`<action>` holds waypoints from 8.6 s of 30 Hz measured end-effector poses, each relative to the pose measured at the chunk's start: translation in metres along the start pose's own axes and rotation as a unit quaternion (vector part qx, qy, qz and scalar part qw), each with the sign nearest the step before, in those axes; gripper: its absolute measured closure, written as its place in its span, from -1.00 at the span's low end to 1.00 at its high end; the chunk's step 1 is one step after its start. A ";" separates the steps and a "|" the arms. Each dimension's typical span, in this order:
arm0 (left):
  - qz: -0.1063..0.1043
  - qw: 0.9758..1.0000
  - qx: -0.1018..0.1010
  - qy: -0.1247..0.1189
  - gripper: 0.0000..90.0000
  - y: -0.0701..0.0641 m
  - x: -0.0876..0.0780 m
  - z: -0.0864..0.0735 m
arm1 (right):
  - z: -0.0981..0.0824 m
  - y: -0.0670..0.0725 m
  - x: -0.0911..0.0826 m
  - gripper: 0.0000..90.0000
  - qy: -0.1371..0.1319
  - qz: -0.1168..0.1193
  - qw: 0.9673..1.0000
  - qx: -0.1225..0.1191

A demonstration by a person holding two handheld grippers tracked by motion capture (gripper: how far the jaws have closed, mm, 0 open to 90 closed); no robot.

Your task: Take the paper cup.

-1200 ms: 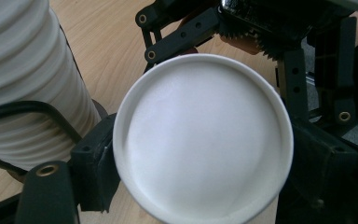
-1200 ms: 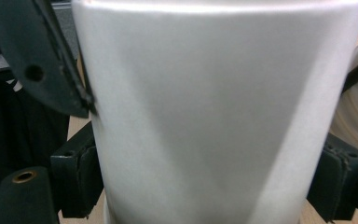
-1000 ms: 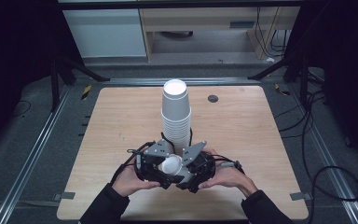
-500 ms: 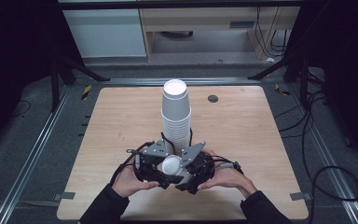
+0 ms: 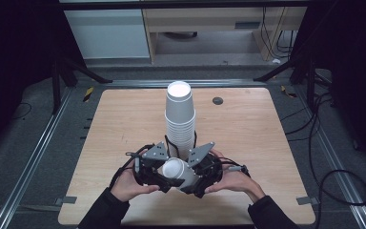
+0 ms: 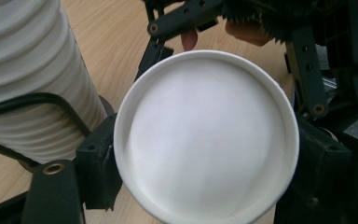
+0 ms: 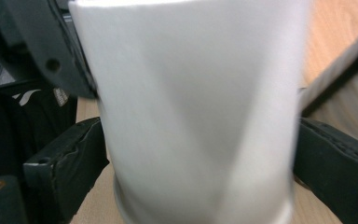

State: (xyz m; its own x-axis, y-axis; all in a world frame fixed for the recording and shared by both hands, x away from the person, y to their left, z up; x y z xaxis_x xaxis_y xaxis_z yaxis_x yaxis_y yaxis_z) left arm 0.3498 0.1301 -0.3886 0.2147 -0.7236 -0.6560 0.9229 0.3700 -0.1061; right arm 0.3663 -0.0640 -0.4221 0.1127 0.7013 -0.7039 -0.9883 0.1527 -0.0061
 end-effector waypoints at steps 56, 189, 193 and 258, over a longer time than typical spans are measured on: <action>-0.036 0.986 -0.002 -0.162 -0.51 0.009 -0.013 -0.003 | -0.048 -0.004 -0.046 -0.93 -0.160 -0.005 0.982 0.103; -0.059 0.998 0.005 -0.036 -0.53 0.010 0.009 -0.009 | 0.001 -0.012 -0.012 -0.80 0.024 0.012 0.999 -0.039; -0.061 0.998 0.010 -0.033 -0.53 0.010 0.009 -0.009 | 0.000 -0.012 -0.013 -0.82 0.022 0.018 0.999 -0.034; -0.126 0.980 0.037 -0.149 -0.55 0.005 0.015 -0.013 | -0.038 0.001 -0.046 -0.92 -0.142 0.050 0.986 0.073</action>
State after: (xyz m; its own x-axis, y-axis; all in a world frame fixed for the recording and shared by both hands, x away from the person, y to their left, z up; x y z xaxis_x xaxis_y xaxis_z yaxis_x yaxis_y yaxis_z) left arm 0.3537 0.1288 -0.4083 0.0501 -0.9284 -0.3681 0.9769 0.1222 -0.1751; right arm 0.3562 -0.1226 -0.4171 0.0609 0.8810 -0.4692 -0.9728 0.1577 0.1698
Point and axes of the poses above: each handheld gripper's, and its own axes: x roughly forward along the jaws, z roughly out of its top, y roughly to its left, the point moved 1 cm from there along x, roughly forward along the jaws, and after that the axes turned 1 degree about -x, right-handed, at the moved point
